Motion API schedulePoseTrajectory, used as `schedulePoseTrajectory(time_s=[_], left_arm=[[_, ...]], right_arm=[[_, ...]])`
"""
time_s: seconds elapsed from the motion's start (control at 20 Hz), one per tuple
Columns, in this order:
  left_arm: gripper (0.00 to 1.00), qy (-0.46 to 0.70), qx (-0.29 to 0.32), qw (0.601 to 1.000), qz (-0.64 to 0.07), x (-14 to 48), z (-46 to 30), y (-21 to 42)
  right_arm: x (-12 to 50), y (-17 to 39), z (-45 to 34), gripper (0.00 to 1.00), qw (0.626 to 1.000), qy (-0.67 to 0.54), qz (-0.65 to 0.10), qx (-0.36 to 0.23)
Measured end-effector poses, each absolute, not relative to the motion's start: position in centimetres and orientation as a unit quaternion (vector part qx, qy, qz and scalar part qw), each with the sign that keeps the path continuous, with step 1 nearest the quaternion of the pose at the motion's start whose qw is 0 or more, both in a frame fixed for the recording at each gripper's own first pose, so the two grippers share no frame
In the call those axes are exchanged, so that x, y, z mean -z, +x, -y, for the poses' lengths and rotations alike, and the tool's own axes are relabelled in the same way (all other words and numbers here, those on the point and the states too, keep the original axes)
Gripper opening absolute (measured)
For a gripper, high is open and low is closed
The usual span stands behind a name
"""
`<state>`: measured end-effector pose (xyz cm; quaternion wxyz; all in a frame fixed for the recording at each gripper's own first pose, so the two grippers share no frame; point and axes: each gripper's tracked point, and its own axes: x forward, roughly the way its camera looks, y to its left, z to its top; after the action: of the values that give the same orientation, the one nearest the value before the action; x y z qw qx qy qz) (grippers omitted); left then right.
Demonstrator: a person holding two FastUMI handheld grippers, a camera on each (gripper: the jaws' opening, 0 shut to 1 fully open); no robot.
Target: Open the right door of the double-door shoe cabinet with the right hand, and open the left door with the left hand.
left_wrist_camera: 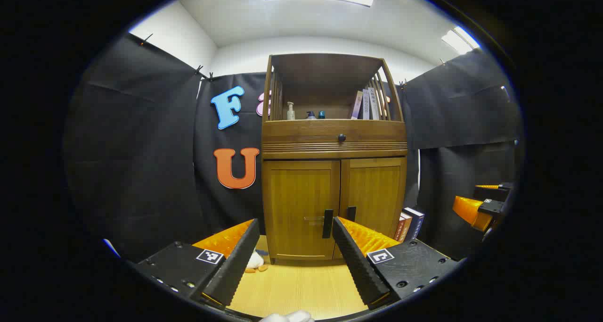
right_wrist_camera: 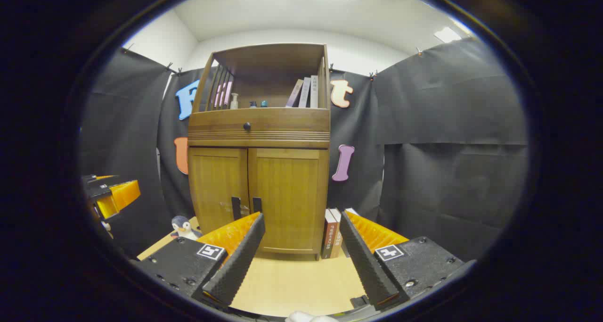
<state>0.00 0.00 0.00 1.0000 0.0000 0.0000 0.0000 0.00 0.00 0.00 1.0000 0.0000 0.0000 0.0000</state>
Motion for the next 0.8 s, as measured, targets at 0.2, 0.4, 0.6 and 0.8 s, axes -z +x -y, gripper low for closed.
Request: schedulePoseTrajectory(time_s=[0.2,0.4,0.6,0.8], left_arm=[[0.95,0.003,-0.003,1.000,-0.002,0.1,-0.2,0.1],[0.95,0.003,-0.003,1.000,-0.004,0.3,-0.4,0.0],[0.95,0.003,-0.003,1.000,-0.009,0.7,-0.8,0.0],[0.95,0.003,-0.001,1.000,-0.013,1.1,-1.3,-0.1]], right_arm=[[0.5,0.3,0.1,1.00,1.000,0.004,-0.010,0.001],[0.5,0.5,0.2,1.00,1.000,0.005,-0.010,0.005],[0.5,1.0,-0.1,1.00,1.000,0.002,-0.010,0.006],[0.6,3.0,-0.7,1.00,1.000,-0.004,-0.007,0.008]])
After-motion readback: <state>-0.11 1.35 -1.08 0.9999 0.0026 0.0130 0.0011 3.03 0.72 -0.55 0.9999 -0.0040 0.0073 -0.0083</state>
